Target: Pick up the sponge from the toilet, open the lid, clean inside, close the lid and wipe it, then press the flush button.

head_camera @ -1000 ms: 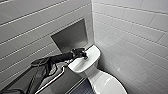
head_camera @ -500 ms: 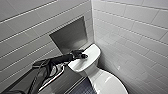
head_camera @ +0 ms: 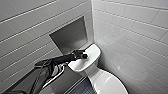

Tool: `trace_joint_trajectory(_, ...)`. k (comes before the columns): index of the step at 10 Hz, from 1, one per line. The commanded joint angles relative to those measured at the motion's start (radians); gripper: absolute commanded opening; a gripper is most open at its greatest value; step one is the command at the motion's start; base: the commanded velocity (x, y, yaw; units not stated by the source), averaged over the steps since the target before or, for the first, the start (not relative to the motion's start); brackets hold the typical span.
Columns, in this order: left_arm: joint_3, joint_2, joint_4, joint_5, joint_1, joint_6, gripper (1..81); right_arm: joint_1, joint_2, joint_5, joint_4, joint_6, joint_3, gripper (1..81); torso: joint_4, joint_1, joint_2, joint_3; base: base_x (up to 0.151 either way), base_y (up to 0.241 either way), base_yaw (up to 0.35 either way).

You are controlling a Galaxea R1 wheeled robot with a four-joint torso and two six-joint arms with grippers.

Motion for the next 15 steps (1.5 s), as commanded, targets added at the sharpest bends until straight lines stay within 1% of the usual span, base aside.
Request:
trace_joint_trajectory(1,-0.018,0.010,0.018,0.028,-0.134,0.005,1.0,-0.032,0.024,-0.075,-0.003,-0.005,0.014,1.0,0.000,0.000,0.000,0.000,0.000,0.000,0.000)
trace_joint_trajectory(6,-0.104,0.073,0.092,0.012,-0.020,0.007,1.0,-0.038,0.034,-0.074,-0.005,-0.005,0.010,1.0,0.000,0.000,0.000,0.000,0.000,0.000,0.000)
trace_joint_trajectory(7,-0.129,0.087,0.100,0.012,-0.017,0.007,1.0,-0.040,0.034,-0.074,-0.005,-0.005,0.010,1.0,0.000,-0.001,0.000,0.000,0.000,0.000,0.000)
trace_joint_trajectory(10,-0.106,0.082,0.088,0.009,-0.062,0.007,1.0,-0.043,0.034,-0.072,-0.003,-0.005,0.008,1.0,0.001,-0.002,-0.001,0.001,0.000,0.000,0.000)
trace_joint_trajectory(12,0.035,0.012,0.051,0.020,-0.112,-0.006,1.0,-0.044,0.033,-0.065,-0.002,-0.005,0.007,1.0,0.001,-0.002,-0.001,0.001,0.000,0.000,0.000)
trace_joint_trajectory(13,0.124,-0.042,0.029,0.021,-0.126,-0.006,1.0,-0.041,0.034,-0.065,-0.002,-0.005,0.007,1.0,0.001,-0.002,-0.001,0.001,0.000,0.000,0.000)
trace_joint_trajectory(15,0.260,-0.147,0.003,0.021,-0.145,-0.006,1.0,-0.038,0.038,-0.065,-0.005,-0.006,0.010,1.0,0.001,-0.001,0.000,0.001,0.000,0.000,0.000)
